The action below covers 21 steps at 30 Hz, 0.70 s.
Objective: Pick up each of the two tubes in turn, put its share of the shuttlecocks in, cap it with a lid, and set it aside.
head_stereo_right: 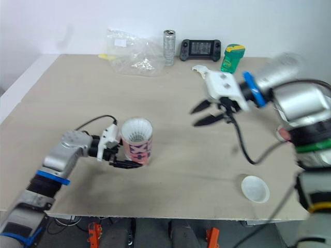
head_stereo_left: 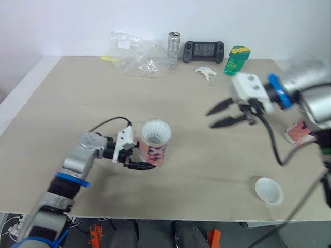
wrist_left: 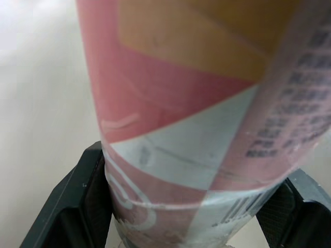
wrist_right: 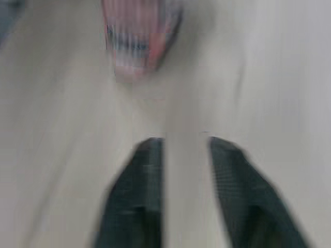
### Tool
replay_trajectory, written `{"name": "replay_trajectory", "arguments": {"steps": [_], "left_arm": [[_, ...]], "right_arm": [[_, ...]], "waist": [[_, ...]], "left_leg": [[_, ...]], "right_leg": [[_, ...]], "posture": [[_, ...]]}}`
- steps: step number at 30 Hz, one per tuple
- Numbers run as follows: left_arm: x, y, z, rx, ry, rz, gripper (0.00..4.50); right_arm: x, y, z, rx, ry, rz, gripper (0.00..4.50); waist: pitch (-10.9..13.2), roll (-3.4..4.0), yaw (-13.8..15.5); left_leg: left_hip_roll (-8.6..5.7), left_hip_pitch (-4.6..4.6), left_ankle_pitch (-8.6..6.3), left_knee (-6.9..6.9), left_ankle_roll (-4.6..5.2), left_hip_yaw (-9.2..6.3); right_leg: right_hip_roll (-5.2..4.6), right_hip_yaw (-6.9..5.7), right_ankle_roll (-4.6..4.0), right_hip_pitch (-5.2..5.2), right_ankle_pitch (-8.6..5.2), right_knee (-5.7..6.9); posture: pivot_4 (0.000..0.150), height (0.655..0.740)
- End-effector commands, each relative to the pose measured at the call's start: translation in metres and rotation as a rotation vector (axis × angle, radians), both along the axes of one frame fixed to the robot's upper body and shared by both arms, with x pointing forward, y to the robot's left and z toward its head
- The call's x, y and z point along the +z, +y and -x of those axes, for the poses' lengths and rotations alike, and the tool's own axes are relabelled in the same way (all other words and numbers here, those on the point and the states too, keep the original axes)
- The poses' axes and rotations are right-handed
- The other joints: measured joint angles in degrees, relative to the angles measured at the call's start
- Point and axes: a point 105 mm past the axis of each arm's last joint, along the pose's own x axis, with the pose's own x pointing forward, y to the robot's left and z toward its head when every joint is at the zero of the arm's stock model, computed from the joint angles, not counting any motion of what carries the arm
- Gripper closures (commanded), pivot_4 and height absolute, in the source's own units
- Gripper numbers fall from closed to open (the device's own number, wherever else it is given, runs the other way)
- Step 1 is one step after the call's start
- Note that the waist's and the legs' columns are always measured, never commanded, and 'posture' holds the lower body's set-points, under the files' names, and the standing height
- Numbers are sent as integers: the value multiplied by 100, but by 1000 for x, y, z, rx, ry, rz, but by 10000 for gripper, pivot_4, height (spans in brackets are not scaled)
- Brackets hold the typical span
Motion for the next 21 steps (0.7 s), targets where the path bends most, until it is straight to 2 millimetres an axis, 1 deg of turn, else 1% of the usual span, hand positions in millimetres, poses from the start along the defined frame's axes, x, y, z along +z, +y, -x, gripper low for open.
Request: {"name": "replay_trajectory", "arguments": {"steps": [1,2,5,8,12,14,17,21], "left_arm": [[14,-16,-4,16,-76,88,12869],[11,-21,-5,29,-71,108,12869],[10,-30,-6,45,-58,146,12869],[5,-36,-2,26,-38,143,12869],[-5,-38,4,16,-11,118,12869],[-7,-35,3,32,0,112,12869],[-7,-32,1,52,-5,105,12869],[-5,-28,-1,60,-6,100,12869]], "right_arm": [[-14,-25,14,-27,46,121,9443],[-26,-38,18,-66,98,162,6976],[-56,-66,28,-117,186,278,6976],[-72,-83,30,-139,212,346,6976],[-86,-97,31,-177,251,364,6976],[-92,-102,29,-195,266,371,6976],[-97,-103,27,-198,274,368,6976],[-106,-105,30,-189,295,383,6976]], "waist": [[2,4,-56],[2,4,-63],[2,4,-72],[3,6,-130],[5,12,-139],[5,12,-138],[5,12,-140],[5,12,-139]], "left_leg": [[-1,1,0,0,0,7],[-1,5,0,0,1,7],[0,10,0,0,1,6],[4,23,0,1,1,20],[5,45,2,1,-1,36],[5,44,2,1,-1,38],[4,45,2,2,-1,42],[5,46,2,0,-1,42]], "right_leg": [[-1,9,3,-4,2,1],[0,10,6,-2,1,2],[4,10,9,2,2,3],[6,20,9,1,11,5],[6,32,13,13,19,7],[6,34,13,13,19,6],[5,39,16,15,19,6],[7,42,16,15,19,6]], "posture": [[1500,7236],[1500,7236],[1500,7236],[1500,7236],[1500,7236],[1500,7236],[1500,7236],[1500,7236]]}}
